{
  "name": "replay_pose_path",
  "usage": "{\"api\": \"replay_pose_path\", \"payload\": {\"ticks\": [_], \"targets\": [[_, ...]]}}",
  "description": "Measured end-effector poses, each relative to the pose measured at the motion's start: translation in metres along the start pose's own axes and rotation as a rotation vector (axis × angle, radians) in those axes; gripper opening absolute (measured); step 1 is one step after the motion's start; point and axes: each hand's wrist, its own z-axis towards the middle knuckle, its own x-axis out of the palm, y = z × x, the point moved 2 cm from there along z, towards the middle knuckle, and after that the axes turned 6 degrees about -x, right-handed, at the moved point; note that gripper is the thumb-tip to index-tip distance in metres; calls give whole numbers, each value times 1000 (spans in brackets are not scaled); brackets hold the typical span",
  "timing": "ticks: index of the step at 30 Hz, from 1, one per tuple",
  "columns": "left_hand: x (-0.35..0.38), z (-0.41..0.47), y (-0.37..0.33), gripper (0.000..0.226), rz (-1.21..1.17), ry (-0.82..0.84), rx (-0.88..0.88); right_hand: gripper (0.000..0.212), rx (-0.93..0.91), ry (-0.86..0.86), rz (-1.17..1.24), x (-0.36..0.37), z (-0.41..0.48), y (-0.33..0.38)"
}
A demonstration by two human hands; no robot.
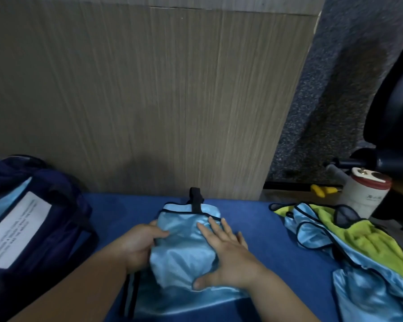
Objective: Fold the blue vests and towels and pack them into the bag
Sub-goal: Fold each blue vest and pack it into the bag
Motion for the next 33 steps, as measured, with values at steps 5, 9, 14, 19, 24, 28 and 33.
{"api": "replay_pose_path", "payload": {"ticks": [5, 9, 14, 19, 24, 28, 33], "targets": [[-15, -3, 2, 36, 171, -126, 54, 124, -32, 68, -17, 4, -2, 3], [-13, -4, 8, 82, 159, -167, 109, 116, 14, 68, -30, 9, -1, 1], [-8, -20, 10, 98, 183, -91, 138, 70, 88, 12, -13, 11, 2, 3], [-13, -33, 17, 104, 365, -28, 173, 56, 126, -23, -19, 18, 10, 9], [-22, -37, 14, 89, 214, -37, 182, 55, 93, -64, 13, 16, 9, 21], [-39, -46, 15, 94, 190, 17, 159, 61, 55, -52, 10, 18, 7, 27], [-55, -62, 22, 92, 956, -49, 205, 56, -2, -94, 47, 21, 6, 34]]}}
